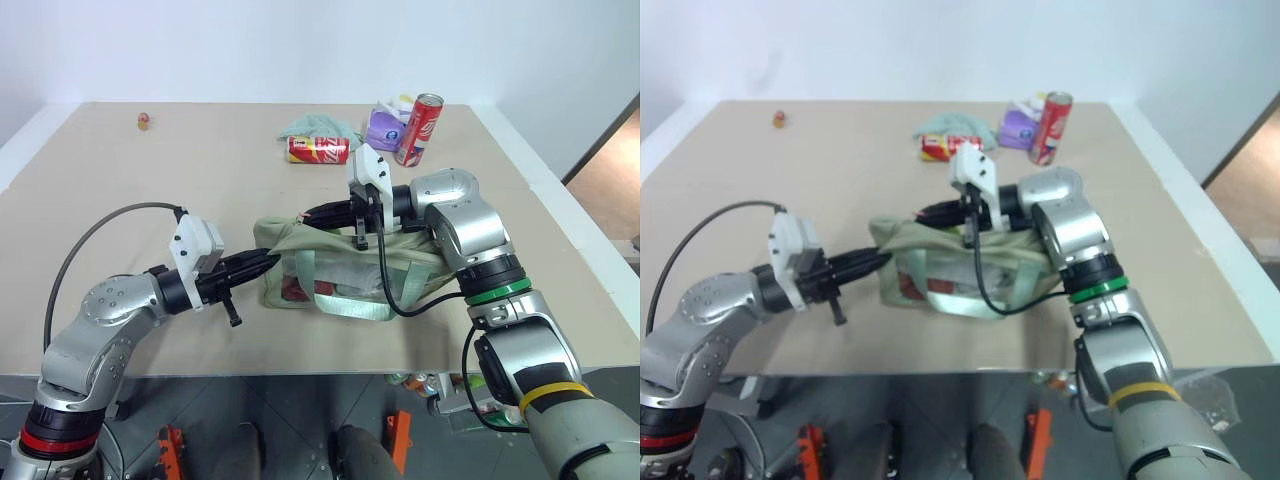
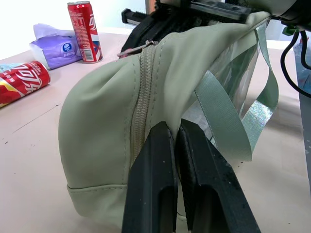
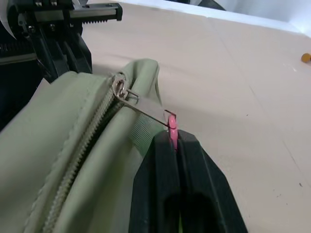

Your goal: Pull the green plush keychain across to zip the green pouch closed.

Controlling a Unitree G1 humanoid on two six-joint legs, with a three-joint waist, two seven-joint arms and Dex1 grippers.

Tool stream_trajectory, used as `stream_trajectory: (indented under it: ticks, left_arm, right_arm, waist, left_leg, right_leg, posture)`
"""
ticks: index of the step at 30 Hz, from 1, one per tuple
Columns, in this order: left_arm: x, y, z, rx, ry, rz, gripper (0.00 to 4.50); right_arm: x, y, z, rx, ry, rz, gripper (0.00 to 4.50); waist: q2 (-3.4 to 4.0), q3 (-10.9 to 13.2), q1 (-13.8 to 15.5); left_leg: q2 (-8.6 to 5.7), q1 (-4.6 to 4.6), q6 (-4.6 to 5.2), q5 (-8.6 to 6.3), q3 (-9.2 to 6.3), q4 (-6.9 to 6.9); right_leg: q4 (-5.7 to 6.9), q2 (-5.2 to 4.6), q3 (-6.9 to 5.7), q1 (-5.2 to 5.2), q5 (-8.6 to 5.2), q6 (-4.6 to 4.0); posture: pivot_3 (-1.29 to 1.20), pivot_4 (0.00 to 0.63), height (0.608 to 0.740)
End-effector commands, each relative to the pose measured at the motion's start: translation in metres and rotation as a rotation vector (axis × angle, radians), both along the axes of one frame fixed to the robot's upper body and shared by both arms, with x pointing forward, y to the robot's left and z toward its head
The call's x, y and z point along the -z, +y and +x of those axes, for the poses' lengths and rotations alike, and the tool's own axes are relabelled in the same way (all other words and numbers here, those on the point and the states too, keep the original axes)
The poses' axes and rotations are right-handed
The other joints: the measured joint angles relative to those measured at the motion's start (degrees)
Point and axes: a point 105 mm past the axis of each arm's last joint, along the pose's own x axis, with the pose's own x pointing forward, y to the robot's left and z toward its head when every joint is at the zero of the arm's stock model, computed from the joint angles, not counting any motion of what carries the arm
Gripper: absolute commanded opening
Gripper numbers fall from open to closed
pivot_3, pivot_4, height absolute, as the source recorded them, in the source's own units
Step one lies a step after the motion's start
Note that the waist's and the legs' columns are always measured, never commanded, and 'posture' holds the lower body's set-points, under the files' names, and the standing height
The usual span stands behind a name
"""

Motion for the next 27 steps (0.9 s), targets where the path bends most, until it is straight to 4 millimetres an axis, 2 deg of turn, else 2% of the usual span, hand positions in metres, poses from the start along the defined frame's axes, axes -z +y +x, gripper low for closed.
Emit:
stream_trajectory:
  ticks: [1,5,11,15,27]
  left_arm:
    - [0.009,-0.007,-0.001,0.024,0.034,0.024,0.0]
    - [0.009,-0.005,0.002,0.01,0.033,0.023,0.0]
    - [0.004,-0.001,0.011,-0.04,0.024,0.0,0.0]
    - [0.003,-0.001,0.014,-0.049,0.021,-0.007,0.0]
    - [0.004,0.003,0.02,-0.087,0.029,-0.021,0.0]
  right_arm:
    - [-0.016,-0.005,0.0,0.01,-0.055,0.035,0.04]
    - [-0.025,-0.013,0.002,0.037,-0.089,0.05,0.04]
    - [-0.052,-0.026,0.002,0.091,-0.171,0.11,0.04]
    - [-0.064,-0.033,0.001,0.118,-0.206,0.124,0.04]
    - [-0.077,-0.055,0.002,0.207,-0.276,0.134,0.04]
  waist:
    - [0.0,0.0,0.0]
    - [0.0,0.0,0.0]
    - [0.0,0.0,0.0]
    - [0.0,0.0,0.0]
    - [0.0,0.0,0.0]
  left_leg:
    - [0.0,0.0,0.0,0.0,0.0,0.0]
    - [-0.02,-0.01,0.0,0.0,0.0,0.0]
    - [-0.03,-0.02,0.0,0.0,-0.01,-0.01]
    - [-0.03,-0.02,0.0,0.0,-0.01,-0.01]
    - [-0.04,-0.06,0.0,0.0,-0.01,0.0]
  right_leg:
    - [0.0,0.0,0.0,0.0,0.0,0.0]
    - [0.0,-0.02,0.0,0.0,0.0,0.0]
    - [0.0,-0.02,0.0,-0.01,0.0,0.01]
    - [0.0,-0.01,0.0,-0.02,0.0,0.01]
    - [-0.01,-0.03,0.01,-0.04,0.0,0.01]
  posture:
    - [0.0,0.15,0.74]
    - [0.0,0.15,0.74]
    - [0.0,0.15,0.74]
    - [0.0,0.15,0.74]
    - [0.0,0.15,0.74]
